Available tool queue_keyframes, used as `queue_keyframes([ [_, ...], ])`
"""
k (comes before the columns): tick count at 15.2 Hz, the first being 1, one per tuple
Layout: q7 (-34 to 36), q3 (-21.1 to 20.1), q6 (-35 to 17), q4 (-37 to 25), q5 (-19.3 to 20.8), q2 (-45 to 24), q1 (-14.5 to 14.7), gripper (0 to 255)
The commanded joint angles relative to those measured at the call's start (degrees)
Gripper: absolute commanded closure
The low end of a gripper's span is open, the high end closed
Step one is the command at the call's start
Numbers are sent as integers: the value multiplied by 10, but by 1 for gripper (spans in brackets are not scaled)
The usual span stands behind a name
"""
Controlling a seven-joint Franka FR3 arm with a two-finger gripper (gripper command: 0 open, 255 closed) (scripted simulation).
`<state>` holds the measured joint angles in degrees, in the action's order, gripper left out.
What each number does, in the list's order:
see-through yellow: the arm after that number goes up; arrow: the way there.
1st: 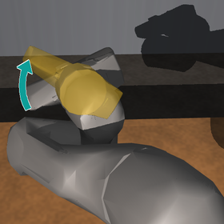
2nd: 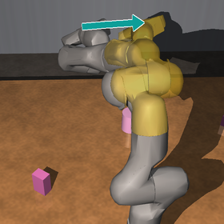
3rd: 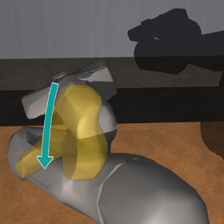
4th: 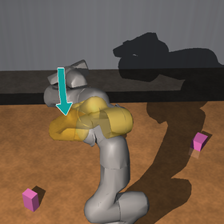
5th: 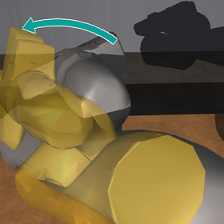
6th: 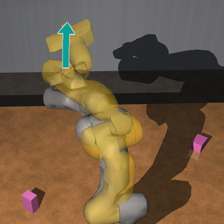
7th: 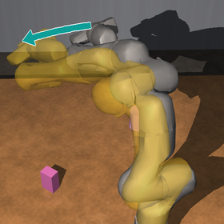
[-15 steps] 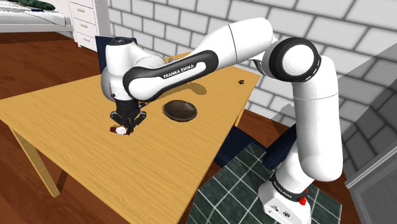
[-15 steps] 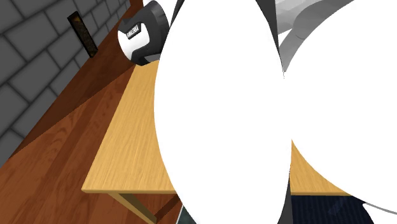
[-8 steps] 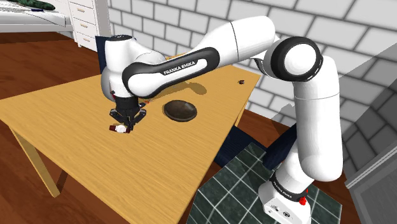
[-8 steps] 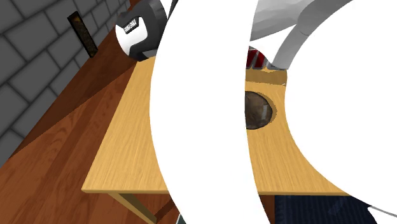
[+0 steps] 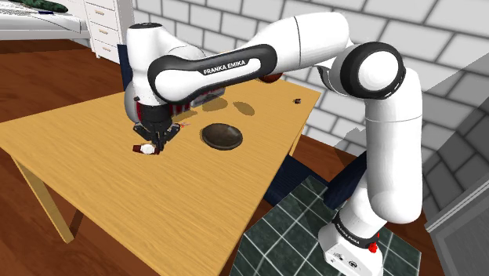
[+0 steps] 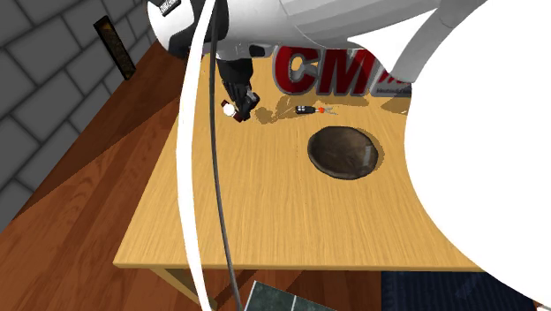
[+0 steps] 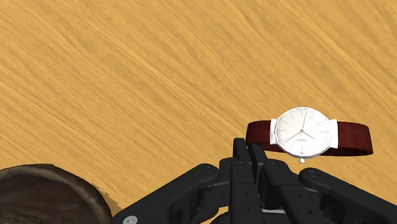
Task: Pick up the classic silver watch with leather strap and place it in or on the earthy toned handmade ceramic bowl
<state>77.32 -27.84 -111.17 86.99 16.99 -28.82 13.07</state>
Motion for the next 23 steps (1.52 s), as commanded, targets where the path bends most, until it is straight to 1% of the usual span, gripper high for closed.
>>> queue_keyframes([
  [1,-2,-1,12,-8,-2,4,0,255],
  [13,-13,-7,90,-74,-13,19,5,255],
  [18,-73,-3,53,28,-47,95,-63,255],
  [23,-142,10,28,103,-77,158,-120,255],
])
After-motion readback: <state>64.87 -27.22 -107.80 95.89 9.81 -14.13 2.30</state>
